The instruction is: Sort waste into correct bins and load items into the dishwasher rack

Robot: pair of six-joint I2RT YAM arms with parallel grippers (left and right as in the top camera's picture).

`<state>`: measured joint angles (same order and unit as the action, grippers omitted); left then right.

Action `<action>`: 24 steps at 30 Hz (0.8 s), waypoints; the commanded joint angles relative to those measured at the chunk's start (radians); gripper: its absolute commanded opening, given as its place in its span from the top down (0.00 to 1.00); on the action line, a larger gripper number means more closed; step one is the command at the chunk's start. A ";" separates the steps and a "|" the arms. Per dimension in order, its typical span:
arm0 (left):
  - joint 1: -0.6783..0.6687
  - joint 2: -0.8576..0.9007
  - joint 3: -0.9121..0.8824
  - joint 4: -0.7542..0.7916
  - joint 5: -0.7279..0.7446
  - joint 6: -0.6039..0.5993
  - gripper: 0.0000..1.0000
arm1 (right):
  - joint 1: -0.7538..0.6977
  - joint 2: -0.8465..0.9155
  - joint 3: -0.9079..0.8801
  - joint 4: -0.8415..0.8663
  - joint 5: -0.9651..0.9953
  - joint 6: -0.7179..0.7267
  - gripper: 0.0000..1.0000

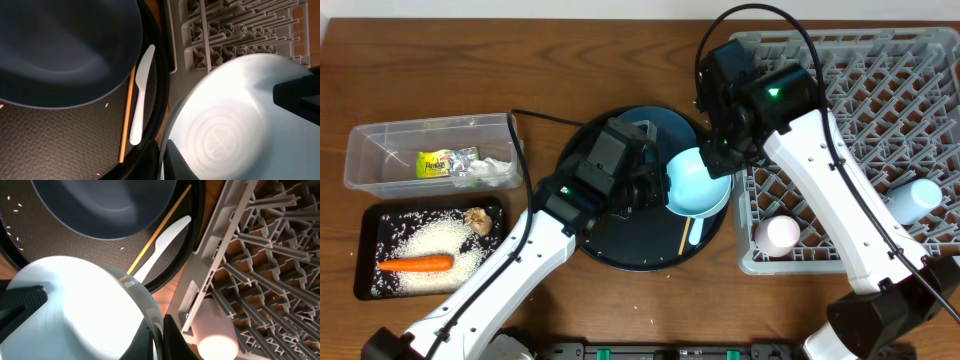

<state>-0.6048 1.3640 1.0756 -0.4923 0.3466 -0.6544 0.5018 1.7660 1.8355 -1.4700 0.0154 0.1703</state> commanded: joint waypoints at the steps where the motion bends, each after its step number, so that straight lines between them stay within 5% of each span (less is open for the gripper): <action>1: -0.003 0.002 -0.002 -0.018 -0.002 0.015 0.94 | -0.003 0.005 0.016 0.012 0.034 0.004 0.99; 7: -0.003 0.001 -0.002 0.006 -0.018 0.018 0.92 | -0.003 0.005 0.016 0.013 0.041 0.004 0.99; 10: -0.003 -0.004 0.002 0.040 -0.010 0.018 0.69 | -0.004 0.005 0.016 0.011 0.065 0.005 0.99; 17: -0.003 -0.040 0.035 0.112 0.038 0.018 0.41 | -0.006 0.005 0.037 -0.028 0.185 0.041 0.99; 24: 0.017 -0.124 0.042 0.065 0.026 0.038 0.39 | -0.079 0.005 0.164 -0.229 0.460 0.197 0.99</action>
<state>-0.6014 1.2873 1.0809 -0.4007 0.3676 -0.6464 0.4770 1.7702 1.9327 -1.6581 0.2703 0.2611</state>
